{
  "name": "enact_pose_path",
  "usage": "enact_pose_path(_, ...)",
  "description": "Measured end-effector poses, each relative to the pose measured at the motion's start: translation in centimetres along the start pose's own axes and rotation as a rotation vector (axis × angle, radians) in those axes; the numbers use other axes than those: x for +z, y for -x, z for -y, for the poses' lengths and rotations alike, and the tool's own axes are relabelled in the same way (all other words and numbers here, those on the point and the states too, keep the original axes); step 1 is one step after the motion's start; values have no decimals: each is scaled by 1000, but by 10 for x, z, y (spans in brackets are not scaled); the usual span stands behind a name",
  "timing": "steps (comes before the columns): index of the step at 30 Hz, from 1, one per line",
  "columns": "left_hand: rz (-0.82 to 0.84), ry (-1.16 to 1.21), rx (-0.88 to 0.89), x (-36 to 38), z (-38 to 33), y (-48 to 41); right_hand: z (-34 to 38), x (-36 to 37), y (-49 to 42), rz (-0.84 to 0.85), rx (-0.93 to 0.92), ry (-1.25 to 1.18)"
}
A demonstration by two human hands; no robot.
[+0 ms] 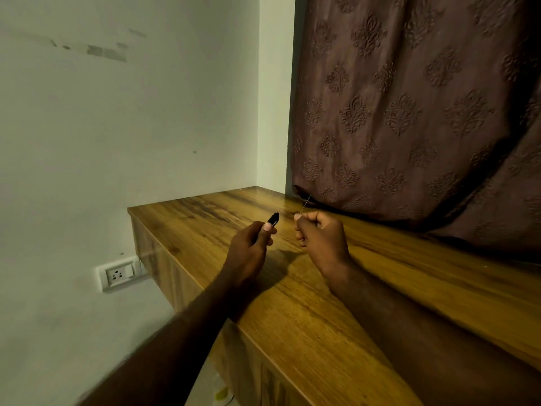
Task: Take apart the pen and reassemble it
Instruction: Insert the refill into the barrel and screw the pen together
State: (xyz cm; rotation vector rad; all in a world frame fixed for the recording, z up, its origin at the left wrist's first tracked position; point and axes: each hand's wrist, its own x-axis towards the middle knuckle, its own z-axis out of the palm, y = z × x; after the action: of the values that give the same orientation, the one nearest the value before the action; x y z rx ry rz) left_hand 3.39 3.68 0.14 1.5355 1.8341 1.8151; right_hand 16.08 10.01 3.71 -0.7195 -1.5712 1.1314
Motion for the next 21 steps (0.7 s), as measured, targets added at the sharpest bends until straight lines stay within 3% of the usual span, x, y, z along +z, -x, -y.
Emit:
enact_pose_path(6,5,-248,203,3,-4,3,9,8,1,26,38,-210)
enact_pose_path(21,18,-265,262,4,-5,5,6,9,1,47,23,-137)
